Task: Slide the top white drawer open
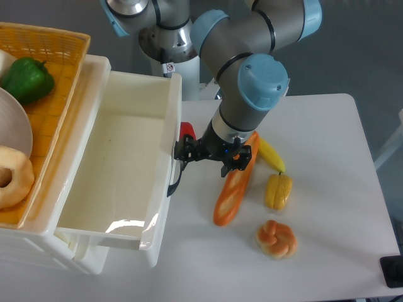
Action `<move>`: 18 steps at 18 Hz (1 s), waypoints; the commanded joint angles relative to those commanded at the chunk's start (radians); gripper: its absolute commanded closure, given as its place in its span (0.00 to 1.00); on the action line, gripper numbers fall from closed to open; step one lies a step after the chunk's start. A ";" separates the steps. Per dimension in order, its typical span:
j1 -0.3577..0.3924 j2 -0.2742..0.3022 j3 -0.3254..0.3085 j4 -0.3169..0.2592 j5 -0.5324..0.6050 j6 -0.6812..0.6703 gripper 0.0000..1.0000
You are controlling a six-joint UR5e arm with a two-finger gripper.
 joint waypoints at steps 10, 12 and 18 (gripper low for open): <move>0.025 0.006 0.002 0.070 0.093 0.148 0.00; 0.023 0.003 0.002 0.086 0.149 0.218 0.00; 0.025 -0.002 -0.005 0.092 0.244 0.305 0.00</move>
